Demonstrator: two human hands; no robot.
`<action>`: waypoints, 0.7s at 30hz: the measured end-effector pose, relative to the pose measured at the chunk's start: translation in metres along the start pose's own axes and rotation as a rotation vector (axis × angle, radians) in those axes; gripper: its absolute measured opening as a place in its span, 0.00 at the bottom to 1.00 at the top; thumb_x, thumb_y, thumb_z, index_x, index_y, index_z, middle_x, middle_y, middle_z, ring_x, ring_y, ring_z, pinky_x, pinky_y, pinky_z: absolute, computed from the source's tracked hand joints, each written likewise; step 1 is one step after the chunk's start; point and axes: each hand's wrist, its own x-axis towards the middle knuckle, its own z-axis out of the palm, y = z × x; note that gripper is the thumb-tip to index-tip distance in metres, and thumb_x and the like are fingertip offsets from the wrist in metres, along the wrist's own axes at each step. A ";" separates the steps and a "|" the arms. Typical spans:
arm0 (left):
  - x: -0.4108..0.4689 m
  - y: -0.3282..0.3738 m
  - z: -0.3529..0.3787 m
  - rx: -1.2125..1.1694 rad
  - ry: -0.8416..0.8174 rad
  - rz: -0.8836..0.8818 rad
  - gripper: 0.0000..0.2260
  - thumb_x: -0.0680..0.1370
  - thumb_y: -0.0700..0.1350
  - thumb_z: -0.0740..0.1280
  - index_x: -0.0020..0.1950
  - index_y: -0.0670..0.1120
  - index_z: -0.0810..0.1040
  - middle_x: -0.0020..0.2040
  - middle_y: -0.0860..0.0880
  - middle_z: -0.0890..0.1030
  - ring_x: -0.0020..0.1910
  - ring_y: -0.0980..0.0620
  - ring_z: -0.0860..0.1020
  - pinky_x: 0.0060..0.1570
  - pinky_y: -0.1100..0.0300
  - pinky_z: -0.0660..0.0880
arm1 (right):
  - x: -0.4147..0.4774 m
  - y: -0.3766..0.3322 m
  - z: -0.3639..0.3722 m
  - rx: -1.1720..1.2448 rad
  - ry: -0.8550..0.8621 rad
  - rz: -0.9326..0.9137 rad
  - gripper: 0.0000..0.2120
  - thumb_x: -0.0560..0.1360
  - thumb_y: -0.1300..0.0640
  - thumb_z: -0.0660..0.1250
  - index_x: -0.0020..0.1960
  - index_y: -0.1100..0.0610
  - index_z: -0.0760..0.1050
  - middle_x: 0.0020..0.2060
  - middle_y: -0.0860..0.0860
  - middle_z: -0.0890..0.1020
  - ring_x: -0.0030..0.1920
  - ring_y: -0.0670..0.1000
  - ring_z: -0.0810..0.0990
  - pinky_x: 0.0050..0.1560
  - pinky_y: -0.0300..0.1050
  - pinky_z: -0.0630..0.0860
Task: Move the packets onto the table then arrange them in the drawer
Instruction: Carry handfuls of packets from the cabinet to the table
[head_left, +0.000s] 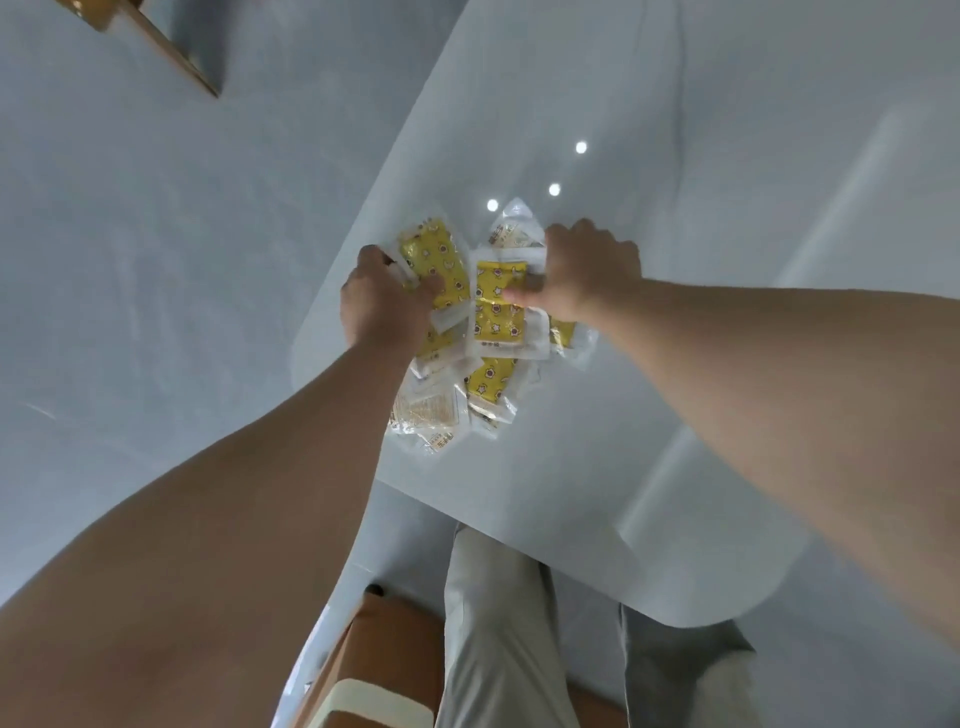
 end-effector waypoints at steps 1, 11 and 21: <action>0.002 -0.002 0.004 0.023 0.009 0.006 0.25 0.72 0.55 0.77 0.61 0.46 0.72 0.55 0.49 0.78 0.52 0.46 0.76 0.46 0.53 0.72 | 0.001 0.000 0.007 0.020 0.044 0.018 0.40 0.69 0.26 0.68 0.68 0.55 0.67 0.60 0.56 0.73 0.61 0.59 0.75 0.56 0.54 0.69; -0.023 0.012 -0.005 0.257 0.058 -0.035 0.40 0.70 0.64 0.75 0.72 0.43 0.63 0.69 0.44 0.66 0.68 0.43 0.67 0.65 0.48 0.68 | -0.022 -0.002 0.018 0.117 0.139 0.153 0.46 0.69 0.26 0.67 0.75 0.54 0.58 0.69 0.58 0.64 0.68 0.60 0.65 0.60 0.58 0.69; -0.200 0.073 -0.130 -0.008 -0.099 0.053 0.27 0.75 0.55 0.73 0.69 0.46 0.70 0.65 0.46 0.73 0.61 0.47 0.75 0.56 0.53 0.73 | -0.206 0.023 -0.076 0.682 0.144 0.163 0.33 0.75 0.36 0.69 0.69 0.57 0.67 0.64 0.57 0.70 0.62 0.60 0.77 0.62 0.56 0.75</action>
